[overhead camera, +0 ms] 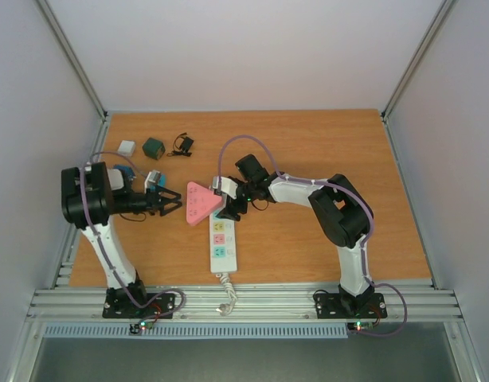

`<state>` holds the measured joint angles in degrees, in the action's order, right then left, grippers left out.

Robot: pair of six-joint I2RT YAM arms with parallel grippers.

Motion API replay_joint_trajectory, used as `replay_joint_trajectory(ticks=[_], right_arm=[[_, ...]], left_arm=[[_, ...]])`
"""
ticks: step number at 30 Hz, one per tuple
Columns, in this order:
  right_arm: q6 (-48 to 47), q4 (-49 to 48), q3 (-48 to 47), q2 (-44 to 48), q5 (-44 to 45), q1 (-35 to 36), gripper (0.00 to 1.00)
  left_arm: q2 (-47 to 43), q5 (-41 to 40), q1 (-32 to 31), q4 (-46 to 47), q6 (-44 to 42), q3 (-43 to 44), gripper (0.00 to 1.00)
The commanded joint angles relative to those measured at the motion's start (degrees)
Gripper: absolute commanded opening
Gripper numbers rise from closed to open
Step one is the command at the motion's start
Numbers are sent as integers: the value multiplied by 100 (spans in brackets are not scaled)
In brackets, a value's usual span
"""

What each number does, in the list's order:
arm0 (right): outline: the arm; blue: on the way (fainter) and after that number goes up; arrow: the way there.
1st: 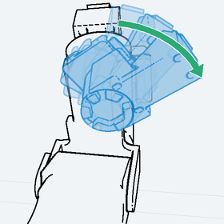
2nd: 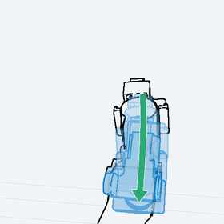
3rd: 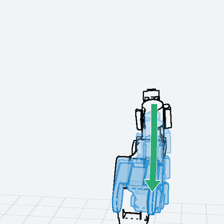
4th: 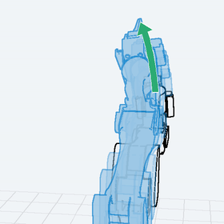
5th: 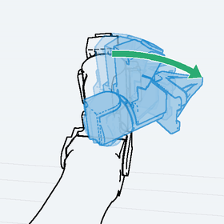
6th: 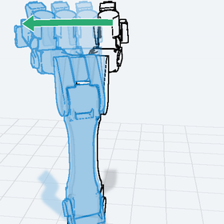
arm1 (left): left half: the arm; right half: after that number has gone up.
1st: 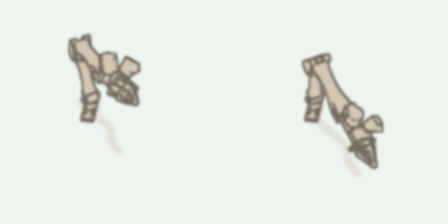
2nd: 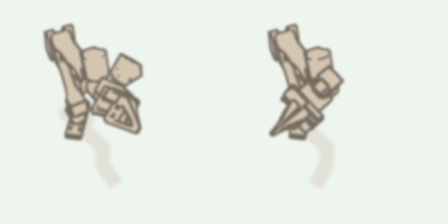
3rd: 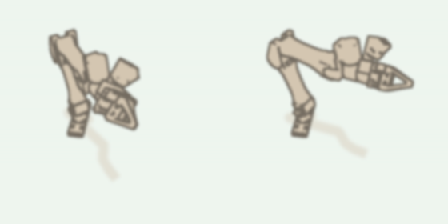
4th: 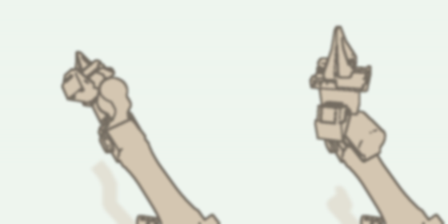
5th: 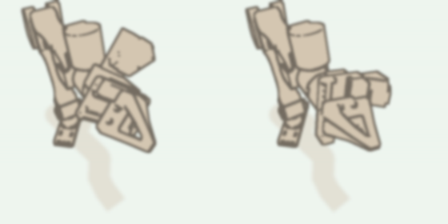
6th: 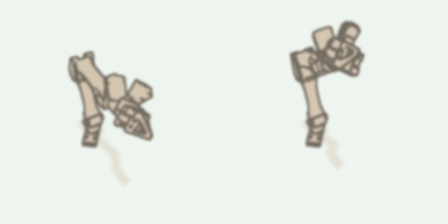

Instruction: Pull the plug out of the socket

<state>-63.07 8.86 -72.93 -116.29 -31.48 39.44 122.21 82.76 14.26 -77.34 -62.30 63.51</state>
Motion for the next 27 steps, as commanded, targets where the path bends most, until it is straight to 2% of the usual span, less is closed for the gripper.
replay_joint_trajectory(ticks=[1,2,3,4,6,13,15,17,19,24,27], right_arm=[[110,379,62,41,103,11,96],[117,387,53,44,99,3,96],[126,388,44,45,99,6,96],[130,388,42,50,94,7,96],[135,380,47,69,86,4,96],[120,309,211,206,61,9,96],[156,264,279,292,6,11,96],[171,225,331,385,-46,11,96],[171,217,336,413,-61,7,96],[296,187,367,446,-67,6,96],[430,137,446,474,-87,-3,96]], left_arm=[[-1334,-560,147,2816,2164,-642,100],[-1881,-1107,162,4123,3637,-1086,100],[-2477,-1671,154,4984,4685,-1496,100],[-3020,-1939,156,5440,5558,-1782,100],[-3624,-2095,143,5249,5928,-1711,100],[-5107,-3441,88,5166,5482,-1630,100],[-5397,-3725,-61,5074,5200,-1513,100],[-5639,-4361,-355,5118,4862,-1478,100],[-5743,-4677,-560,5096,4472,-1431,100],[-5635,-4844,-868,4336,3128,-990,100],[-5793,-5868,-1625,4348,2525,-1120,100]])
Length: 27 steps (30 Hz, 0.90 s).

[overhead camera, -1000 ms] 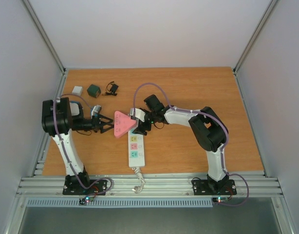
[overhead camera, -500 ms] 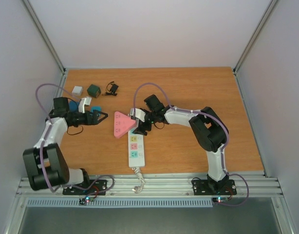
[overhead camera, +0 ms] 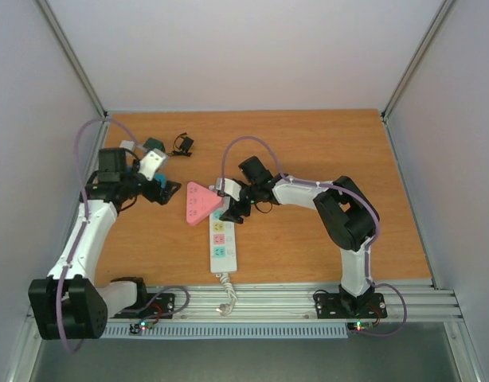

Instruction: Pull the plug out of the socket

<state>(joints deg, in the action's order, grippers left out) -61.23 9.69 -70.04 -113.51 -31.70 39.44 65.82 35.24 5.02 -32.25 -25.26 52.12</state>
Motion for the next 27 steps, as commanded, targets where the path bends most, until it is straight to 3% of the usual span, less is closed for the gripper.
replay_joint_trajectory(ticks=[1,5,10,17,23,27], right_arm=[[296,31,179,217,-97,-3,96],[560,-39,188,271,-232,-25,96],[818,-154,191,262,-280,-33,96],[879,-160,215,188,-271,-43,96],[955,-171,228,173,-363,-71,96],[971,-177,258,164,-369,-71,96]], left_arm=[[-288,-1448,-920,-17,-1372,-169,100],[-829,-2613,-1678,522,-2058,-834,100],[-1130,-3014,-2324,650,-2625,-1203,100],[-2069,-4571,-4087,1718,-3117,-2537,100],[-1957,-5436,-4913,2422,-3243,-3079,100],[-1406,-5910,-5314,2974,-3073,-3252,99]])
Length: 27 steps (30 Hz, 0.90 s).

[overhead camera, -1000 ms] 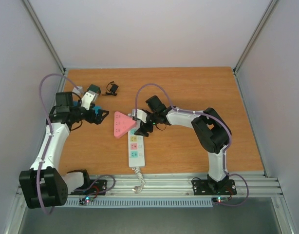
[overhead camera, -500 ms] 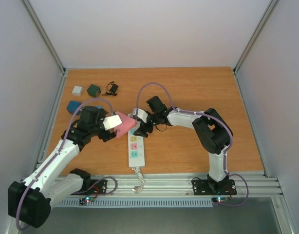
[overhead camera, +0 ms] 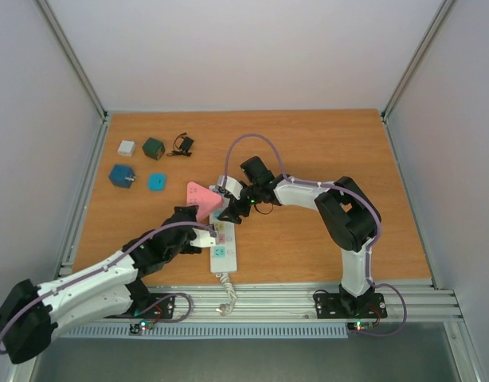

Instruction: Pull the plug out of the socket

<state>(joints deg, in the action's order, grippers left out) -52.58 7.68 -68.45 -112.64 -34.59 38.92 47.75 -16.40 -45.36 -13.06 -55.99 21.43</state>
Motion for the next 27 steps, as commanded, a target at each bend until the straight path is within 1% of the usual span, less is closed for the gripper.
replay_joint_trajectory(ticks=[1,6,8,13,17,21,27], right_arm=[[112,15,117,77,-89,-20,96],[147,-59,147,-12,-96,-18,96],[143,-77,147,-46,-101,-16,96],[118,-140,169,-131,-136,-20,96],[67,-139,158,-225,-115,-19,96],[-85,-83,184,-295,-75,-20,96],[-111,-62,183,-371,-44,-21,96]], left_arm=[[534,-814,-307,1214,-9,-241,99],[1347,-1650,-500,2851,-174,-779,97],[1620,-1852,-521,3348,-280,-904,96],[2146,-2094,-526,3930,-252,-963,91],[2481,-2151,-526,4573,-352,-1056,84],[3018,-2289,-526,5514,-593,-1184,75],[3563,-2514,-530,6204,-522,-1137,61]])
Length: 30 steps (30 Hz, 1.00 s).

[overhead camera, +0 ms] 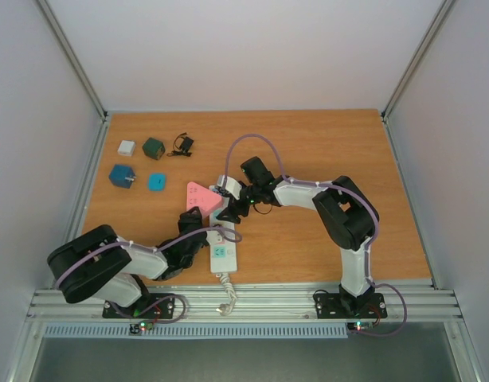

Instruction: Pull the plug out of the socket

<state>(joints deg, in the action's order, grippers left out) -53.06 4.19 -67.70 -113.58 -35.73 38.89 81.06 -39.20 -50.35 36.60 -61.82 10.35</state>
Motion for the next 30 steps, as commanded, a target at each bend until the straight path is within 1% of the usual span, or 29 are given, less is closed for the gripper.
replay_joint_trajectory(ticks=[1,4,8,10,11,14,19,24,26,29,30], right_arm=[[-76,303,108,-298,74,-26,96],[-102,347,104,-316,67,-28,96],[-150,439,99,-352,63,-14,96],[-166,487,83,-365,74,-28,96],[-183,525,70,-385,79,-16,96],[-191,579,31,-426,87,-17,96],[-177,601,13,-461,75,-25,96],[-159,617,11,-488,111,-22,96],[-153,618,12,-506,147,-19,96],[-130,619,18,-531,177,-27,96],[-114,625,11,-538,180,-24,96]], left_arm=[[290,-275,-28,1362,64,-37,60],[494,-415,-28,1704,51,-40,58],[803,-561,-32,2432,-85,-166,52],[901,-611,-30,2628,-130,-189,50],[929,-626,-29,2708,-115,-191,47],[1010,-695,-32,2830,-62,-142,35],[1235,-869,-38,3287,-96,-140,23],[1308,-988,-37,3594,-158,-255,4],[1324,-1054,-37,3684,-167,-277,1],[1400,-1134,-55,3907,-133,-319,1],[1477,-1146,-94,4147,-178,-364,1]])
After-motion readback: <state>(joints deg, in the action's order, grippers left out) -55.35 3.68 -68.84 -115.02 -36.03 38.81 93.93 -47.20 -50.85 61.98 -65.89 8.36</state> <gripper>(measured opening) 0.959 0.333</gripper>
